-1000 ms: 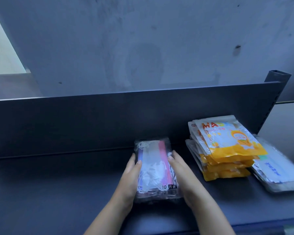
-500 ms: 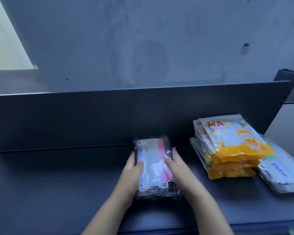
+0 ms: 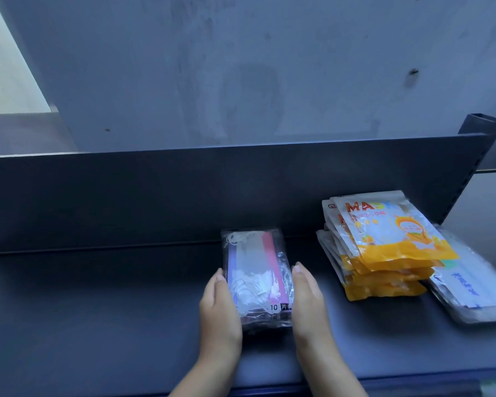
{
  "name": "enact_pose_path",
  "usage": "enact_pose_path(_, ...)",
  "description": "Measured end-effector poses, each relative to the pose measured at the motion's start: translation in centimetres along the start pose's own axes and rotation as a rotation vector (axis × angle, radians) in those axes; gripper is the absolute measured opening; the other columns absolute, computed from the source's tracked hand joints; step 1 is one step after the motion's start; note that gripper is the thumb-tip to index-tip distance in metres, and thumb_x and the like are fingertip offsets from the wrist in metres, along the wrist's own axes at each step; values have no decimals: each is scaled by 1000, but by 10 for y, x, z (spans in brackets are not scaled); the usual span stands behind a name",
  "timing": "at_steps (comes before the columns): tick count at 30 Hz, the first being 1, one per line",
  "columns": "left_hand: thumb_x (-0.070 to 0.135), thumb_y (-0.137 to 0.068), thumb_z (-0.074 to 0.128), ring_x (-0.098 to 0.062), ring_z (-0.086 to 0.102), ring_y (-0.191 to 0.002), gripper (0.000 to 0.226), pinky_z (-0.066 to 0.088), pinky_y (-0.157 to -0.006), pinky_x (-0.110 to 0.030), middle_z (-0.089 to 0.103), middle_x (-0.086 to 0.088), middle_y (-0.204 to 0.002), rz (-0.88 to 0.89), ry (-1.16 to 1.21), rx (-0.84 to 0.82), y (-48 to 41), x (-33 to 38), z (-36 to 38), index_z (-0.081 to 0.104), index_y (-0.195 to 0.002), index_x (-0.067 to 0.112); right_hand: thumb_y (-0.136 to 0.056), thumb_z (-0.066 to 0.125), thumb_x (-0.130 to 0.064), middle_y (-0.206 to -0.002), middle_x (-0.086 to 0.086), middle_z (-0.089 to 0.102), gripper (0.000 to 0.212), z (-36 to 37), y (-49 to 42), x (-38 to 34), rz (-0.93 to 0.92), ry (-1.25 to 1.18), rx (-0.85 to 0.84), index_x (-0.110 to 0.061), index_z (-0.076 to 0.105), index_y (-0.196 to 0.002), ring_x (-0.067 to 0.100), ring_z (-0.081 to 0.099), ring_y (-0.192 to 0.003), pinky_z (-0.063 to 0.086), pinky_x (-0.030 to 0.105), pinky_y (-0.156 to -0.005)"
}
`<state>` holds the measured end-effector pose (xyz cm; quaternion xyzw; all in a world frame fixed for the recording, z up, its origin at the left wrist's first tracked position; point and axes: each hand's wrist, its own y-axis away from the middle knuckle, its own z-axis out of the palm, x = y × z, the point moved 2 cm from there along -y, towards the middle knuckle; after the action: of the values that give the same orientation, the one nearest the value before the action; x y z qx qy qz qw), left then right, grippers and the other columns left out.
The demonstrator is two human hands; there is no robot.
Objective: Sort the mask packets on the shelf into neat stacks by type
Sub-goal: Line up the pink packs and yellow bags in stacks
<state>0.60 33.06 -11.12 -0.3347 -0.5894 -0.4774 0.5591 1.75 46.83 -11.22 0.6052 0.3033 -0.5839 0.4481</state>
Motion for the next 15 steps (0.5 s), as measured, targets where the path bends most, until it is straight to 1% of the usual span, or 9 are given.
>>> enact_pose_path(2,25,-109,38,-11,54,-132,42,39,-118,-36,59,10,-140,-7,7,10,-3,4,1,55,-147,18,-109,44,-37,-143,-17,51,46,3,-1,-1,-1,-18,17,-23,48,-153,2,45,-131,31,23,-107)
enact_pose_path(5,26,-109,38,-12,55,-133,42,39,-119,-39,60,7,-143,-10,-4,16,-6,5,1,56,-146,17,-108,44,-40,-142,-17,52,46,6,-1,0,0,-20,28,-24,49,-152,3,47,-132,33,25,-110)
enact_pose_path(9,27,-110,38,-10,57,-130,40,41,-117,-36,62,10,-137,-8,-5,8,-5,6,-3,57,-144,19,-108,45,-39,-140,-17,52,46,4,-3,0,-23,28,39,-22,49,-151,6,47,-136,33,27,-113)
enact_pose_path(12,27,-109,39,-10,56,-131,40,40,-119,-39,62,11,-139,-7,-17,8,-5,4,-6,58,-144,19,-108,47,-39,-146,-13,54,47,3,-6,0,-26,70,40,-22,50,-151,8,47,-138,34,34,-120)
enact_pose_path(14,27,-109,40,-12,56,-132,41,40,-119,-41,62,9,-140,-16,-25,14,-8,3,-8,58,-144,19,-107,48,-39,-148,-11,55,47,3,-7,-2,-15,65,34,-22,51,-151,8,48,-137,35,36,-120)
enact_pose_path(15,26,-108,41,-12,57,-132,40,40,-119,-42,62,9,-140,-23,-28,17,-8,3,-9,58,-144,20,-107,49,-39,-148,-12,55,47,3,-7,-3,-13,61,26,-22,51,-151,8,49,-136,36,34,-118)
